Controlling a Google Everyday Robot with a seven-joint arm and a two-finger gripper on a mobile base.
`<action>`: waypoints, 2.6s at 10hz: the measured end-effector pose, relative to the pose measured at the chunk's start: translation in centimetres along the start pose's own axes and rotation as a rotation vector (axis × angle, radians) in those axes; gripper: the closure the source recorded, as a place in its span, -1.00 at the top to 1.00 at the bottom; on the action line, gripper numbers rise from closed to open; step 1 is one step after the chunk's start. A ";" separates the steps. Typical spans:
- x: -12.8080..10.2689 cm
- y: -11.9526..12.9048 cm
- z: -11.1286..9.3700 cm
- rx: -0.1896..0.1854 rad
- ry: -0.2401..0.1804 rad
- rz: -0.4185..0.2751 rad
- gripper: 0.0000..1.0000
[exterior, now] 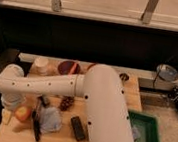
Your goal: Place apple in plastic cup
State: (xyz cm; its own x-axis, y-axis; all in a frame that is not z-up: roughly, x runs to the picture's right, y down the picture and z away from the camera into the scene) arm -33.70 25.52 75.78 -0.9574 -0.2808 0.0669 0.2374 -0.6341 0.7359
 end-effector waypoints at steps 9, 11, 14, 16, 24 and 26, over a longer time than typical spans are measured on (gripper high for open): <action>-2.4 0.2 -2.2 -0.010 0.061 0.105 -0.67; -2.9 1.3 -5.4 -0.010 0.116 0.171 -0.98; -6.9 4.1 -12.6 -0.024 0.210 0.308 -1.00; -11.0 6.4 -16.5 -0.045 0.254 0.412 -1.00; -20.2 11.0 -20.1 -0.037 0.307 0.632 -1.00; -20.2 11.2 -19.9 -0.040 0.302 0.640 -1.00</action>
State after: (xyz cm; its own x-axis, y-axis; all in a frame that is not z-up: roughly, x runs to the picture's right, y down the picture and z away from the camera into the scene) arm -8.48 9.78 69.25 -0.5416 -0.7912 0.2839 0.7498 -0.3020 0.5887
